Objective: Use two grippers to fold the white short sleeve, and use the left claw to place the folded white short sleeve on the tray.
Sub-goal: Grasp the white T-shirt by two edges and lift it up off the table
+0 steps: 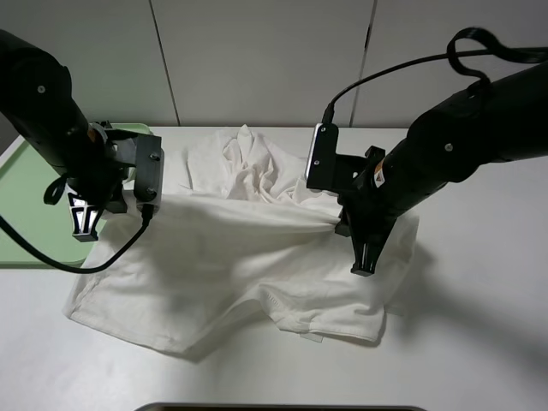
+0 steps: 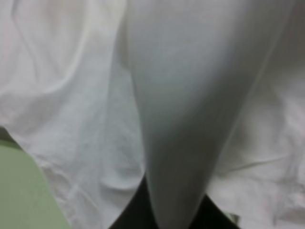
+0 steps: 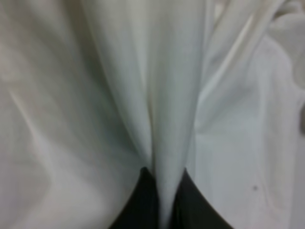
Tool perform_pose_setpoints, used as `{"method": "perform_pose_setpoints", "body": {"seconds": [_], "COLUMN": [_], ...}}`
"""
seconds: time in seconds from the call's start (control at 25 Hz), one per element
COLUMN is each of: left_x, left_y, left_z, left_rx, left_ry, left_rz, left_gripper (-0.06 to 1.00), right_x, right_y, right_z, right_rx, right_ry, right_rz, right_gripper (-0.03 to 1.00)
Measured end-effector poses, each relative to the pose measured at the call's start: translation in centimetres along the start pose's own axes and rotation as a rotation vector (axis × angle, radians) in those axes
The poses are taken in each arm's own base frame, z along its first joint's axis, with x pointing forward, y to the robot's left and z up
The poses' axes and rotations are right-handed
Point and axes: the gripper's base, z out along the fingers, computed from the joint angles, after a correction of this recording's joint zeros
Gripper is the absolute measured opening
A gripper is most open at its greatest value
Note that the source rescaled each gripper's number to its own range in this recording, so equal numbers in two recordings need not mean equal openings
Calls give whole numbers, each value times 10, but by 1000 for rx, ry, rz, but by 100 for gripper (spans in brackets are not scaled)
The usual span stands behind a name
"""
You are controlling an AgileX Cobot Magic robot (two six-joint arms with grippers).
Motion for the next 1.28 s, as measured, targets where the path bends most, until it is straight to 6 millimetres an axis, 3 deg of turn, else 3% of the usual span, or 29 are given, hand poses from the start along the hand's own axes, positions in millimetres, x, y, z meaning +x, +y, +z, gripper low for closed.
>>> {"method": "perform_pose_setpoints", "body": {"seconds": [0.24,0.52,0.84,1.24,1.28], "left_x": [3,8,16,30,34], "left_y": [-1,-5,-12,-27,-32], "left_z": [-19,-38,-89,-147,-160], "left_rx": [-25,-31,-156,-326,-369], "left_ry": [-8,-6,-97,-213,-242], "left_rz": [-7,-32,-114,-139,-145], "left_gripper": [0,0,0,0,0], "right_x": [-3,-6,1,8,9], "right_y": [-4,-10,-9,-4,-4], "right_z": [-28,-79,-125,-167,-172], "right_rx": [44,153,244,335,345], "right_ry": [-44,-132,-172,-257,-267], "right_rz": [3,-28,-68,-64,-63], "right_gripper": [0,0,0,0,0]}}
